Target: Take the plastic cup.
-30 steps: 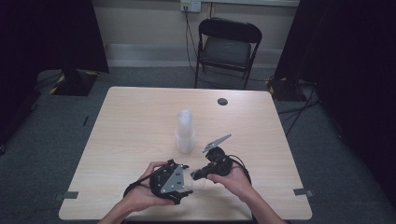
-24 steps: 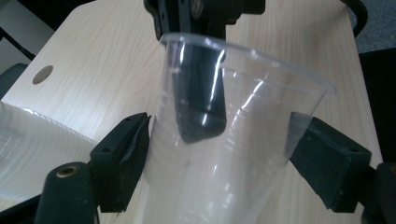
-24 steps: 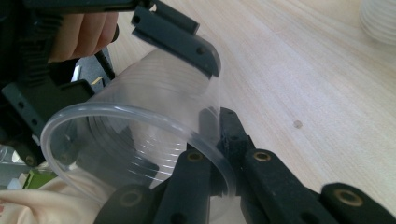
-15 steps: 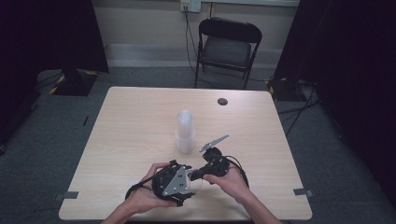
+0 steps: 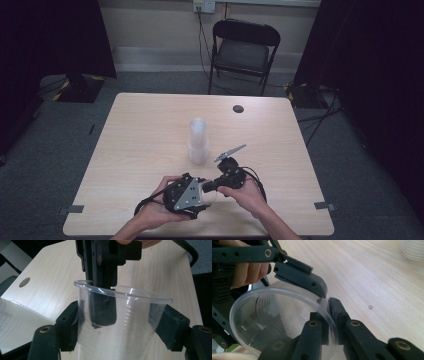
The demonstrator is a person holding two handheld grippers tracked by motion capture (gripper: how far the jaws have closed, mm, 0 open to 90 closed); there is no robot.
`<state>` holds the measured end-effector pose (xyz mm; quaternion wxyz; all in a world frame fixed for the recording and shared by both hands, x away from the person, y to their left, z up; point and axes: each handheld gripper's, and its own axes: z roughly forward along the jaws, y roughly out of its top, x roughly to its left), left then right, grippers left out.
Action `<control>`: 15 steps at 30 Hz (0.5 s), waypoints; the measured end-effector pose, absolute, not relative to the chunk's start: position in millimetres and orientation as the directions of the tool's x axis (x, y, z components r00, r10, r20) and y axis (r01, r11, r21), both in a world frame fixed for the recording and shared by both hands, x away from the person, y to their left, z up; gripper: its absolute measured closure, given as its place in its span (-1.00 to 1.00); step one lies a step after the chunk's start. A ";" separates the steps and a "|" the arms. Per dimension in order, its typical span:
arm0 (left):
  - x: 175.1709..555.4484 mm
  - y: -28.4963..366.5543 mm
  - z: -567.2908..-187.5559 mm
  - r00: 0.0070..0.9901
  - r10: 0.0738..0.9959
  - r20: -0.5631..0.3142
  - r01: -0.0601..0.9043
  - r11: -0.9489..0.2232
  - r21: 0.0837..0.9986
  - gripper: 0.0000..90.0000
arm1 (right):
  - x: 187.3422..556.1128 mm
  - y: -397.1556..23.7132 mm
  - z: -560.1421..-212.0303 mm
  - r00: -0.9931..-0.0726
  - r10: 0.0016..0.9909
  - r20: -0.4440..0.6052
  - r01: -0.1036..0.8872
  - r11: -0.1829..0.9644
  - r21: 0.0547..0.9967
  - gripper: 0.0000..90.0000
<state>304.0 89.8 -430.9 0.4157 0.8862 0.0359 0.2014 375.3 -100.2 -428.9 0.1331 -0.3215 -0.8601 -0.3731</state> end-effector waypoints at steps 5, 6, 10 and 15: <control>305.6 91.7 -432.2 0.915 0.250 0.317 -0.089 -0.641 0.762 -0.34 | 375.7 -102.7 -427.3 -0.753 0.467 0.465 0.658 0.498 0.565 0.79; 305.9 92.3 -432.5 0.915 0.260 0.308 -0.077 -0.638 0.766 -0.34 | 375.9 -103.5 -426.8 -0.754 0.467 0.462 0.655 0.492 0.573 0.77; 308.7 95.0 -433.0 0.917 0.284 0.279 -0.048 -0.616 0.786 -0.34 | 375.2 -106.9 -423.3 -0.754 0.479 0.450 0.654 0.474 0.590 0.72; 313.5 101.5 -432.6 0.916 0.331 0.228 -0.001 -0.565 0.825 -0.35 | 374.2 -110.8 -418.1 -0.763 0.475 0.439 0.639 0.447 0.626 0.69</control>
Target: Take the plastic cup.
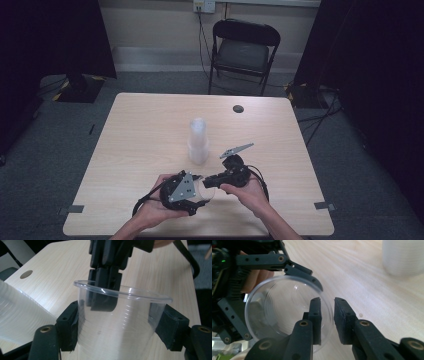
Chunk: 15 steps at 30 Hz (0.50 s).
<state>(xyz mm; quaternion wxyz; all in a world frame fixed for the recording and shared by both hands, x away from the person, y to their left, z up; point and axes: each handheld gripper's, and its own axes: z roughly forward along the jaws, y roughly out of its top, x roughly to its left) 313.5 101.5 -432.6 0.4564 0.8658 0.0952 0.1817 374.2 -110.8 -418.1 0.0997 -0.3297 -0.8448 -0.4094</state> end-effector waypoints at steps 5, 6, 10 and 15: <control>318.4 108.3 -433.7 0.912 0.378 0.162 0.059 -0.510 0.858 -0.34 | 372.7 -114.1 -412.4 -0.773 0.466 0.431 0.620 0.413 0.667 0.65; 319.2 109.4 -433.8 0.912 0.385 0.144 0.074 -0.498 0.864 -0.34 | 372.4 -115.0 -411.3 -0.776 0.462 0.430 0.616 0.406 0.675 0.65; 322.6 114.0 -433.0 0.905 0.410 0.110 0.102 -0.462 0.881 -0.34 | 371.9 -119.6 -406.6 -0.781 0.454 0.429 0.602 0.363 0.711 0.62; 325.4 119.1 -435.1 0.900 0.428 0.076 0.132 -0.436 0.890 -0.34 | 372.8 -127.0 -400.4 -0.782 0.456 0.425 0.587 0.309 0.749 0.57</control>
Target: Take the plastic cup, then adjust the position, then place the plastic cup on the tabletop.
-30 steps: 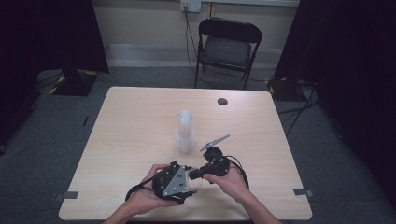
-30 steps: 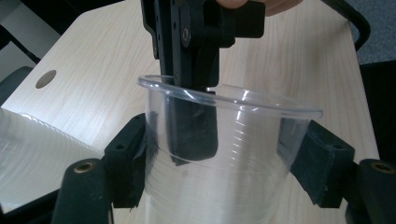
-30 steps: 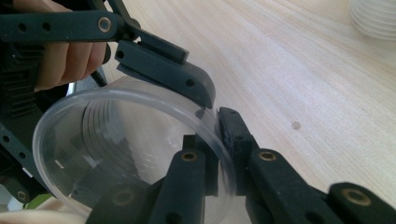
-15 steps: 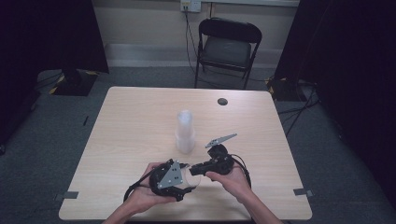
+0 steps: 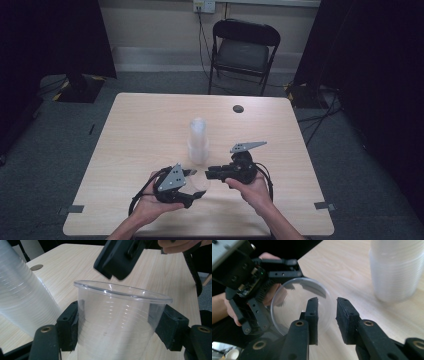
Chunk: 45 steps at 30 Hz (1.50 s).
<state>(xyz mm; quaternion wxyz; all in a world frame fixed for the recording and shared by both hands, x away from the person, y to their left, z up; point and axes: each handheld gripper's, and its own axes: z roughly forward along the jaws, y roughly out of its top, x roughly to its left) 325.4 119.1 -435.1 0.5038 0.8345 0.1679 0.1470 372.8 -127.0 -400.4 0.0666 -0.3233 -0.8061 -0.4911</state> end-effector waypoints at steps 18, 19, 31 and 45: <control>339.8 146.9 -428.9 0.847 0.531 -0.034 0.225 -0.298 0.928 -0.34 | 377.2 -142.9 -395.4 -0.777 0.489 0.397 0.565 0.263 0.782 0.50; 340.8 149.0 -428.0 0.847 0.530 -0.045 0.229 -0.287 0.930 -0.34 | 377.2 -143.1 -395.4 -0.777 0.492 0.393 0.563 0.263 0.783 0.49; 348.0 171.7 -415.7 0.793 0.601 -0.096 0.263 -0.196 0.945 -0.33 | 375.0 -143.2 -395.8 -0.788 0.518 0.334 0.533 0.301 0.791 0.37; 360.1 186.1 -412.4 0.758 0.635 -0.150 0.311 -0.149 0.939 -0.33 | 369.1 -159.0 -401.0 -0.774 0.560 0.297 0.519 0.290 0.804 0.29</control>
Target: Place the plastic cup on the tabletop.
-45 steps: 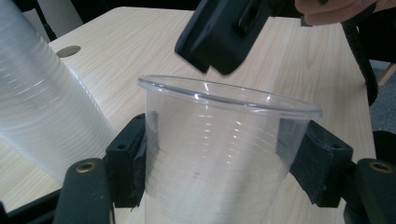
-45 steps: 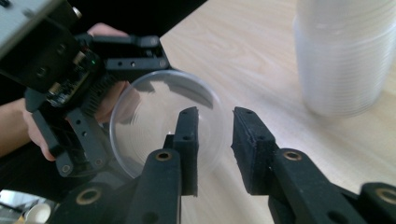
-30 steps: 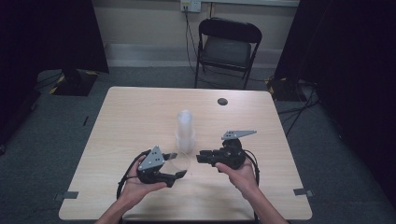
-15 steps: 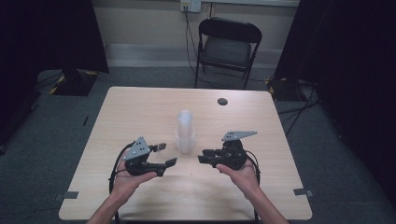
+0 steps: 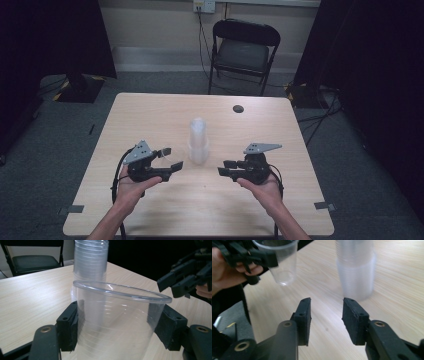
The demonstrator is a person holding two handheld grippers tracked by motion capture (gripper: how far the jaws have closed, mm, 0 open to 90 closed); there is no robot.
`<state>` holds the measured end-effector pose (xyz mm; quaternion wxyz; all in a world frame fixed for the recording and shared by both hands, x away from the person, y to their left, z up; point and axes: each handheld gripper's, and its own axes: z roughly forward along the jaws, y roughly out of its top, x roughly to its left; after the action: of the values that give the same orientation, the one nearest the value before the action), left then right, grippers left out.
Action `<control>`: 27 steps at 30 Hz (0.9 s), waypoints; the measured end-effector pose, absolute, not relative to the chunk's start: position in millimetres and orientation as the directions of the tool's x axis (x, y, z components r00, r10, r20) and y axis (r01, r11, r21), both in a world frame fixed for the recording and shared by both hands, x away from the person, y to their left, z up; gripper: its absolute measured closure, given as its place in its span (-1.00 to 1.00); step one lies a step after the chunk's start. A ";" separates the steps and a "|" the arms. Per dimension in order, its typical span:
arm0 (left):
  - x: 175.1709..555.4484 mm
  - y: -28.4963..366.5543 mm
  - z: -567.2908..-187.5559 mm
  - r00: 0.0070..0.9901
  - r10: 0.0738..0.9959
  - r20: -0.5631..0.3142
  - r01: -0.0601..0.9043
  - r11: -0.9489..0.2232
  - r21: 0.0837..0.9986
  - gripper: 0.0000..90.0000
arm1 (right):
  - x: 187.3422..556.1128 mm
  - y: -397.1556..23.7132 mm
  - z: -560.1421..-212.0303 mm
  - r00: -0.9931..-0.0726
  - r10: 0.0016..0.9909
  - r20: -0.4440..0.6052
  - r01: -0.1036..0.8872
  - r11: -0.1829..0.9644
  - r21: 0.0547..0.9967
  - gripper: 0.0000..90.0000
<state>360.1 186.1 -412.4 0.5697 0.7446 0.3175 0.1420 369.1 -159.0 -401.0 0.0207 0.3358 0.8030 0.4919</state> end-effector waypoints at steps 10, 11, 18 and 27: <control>367.2 197.6 -412.3 0.705 0.693 -0.153 0.323 -0.121 0.939 -0.33 | 358.5 -173.5 -413.1 -0.755 0.598 0.270 0.510 0.276 0.815 0.18; 368.7 198.8 -411.9 0.700 0.697 -0.154 0.323 -0.116 0.939 -0.33 | 357.9 -174.6 -413.5 -0.756 0.598 0.267 0.507 0.276 0.817 0.18; 387.7 204.2 -413.4 0.660 0.737 -0.144 0.329 -0.112 0.938 -0.33 | 355.3 -185.8 -420.1 -0.743 0.616 0.261 0.520 0.287 0.804 0.16; 409.1 203.3 -422.9 0.626 0.769 -0.129 0.337 -0.118 0.934 -0.34 | 355.1 -199.5 -428.2 -0.724 0.635 0.270 0.542 0.283 0.791 0.15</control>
<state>409.1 203.3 -422.9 0.5420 0.7206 0.3838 0.1991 355.1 -199.5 -428.2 0.0489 0.3681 0.7993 0.4724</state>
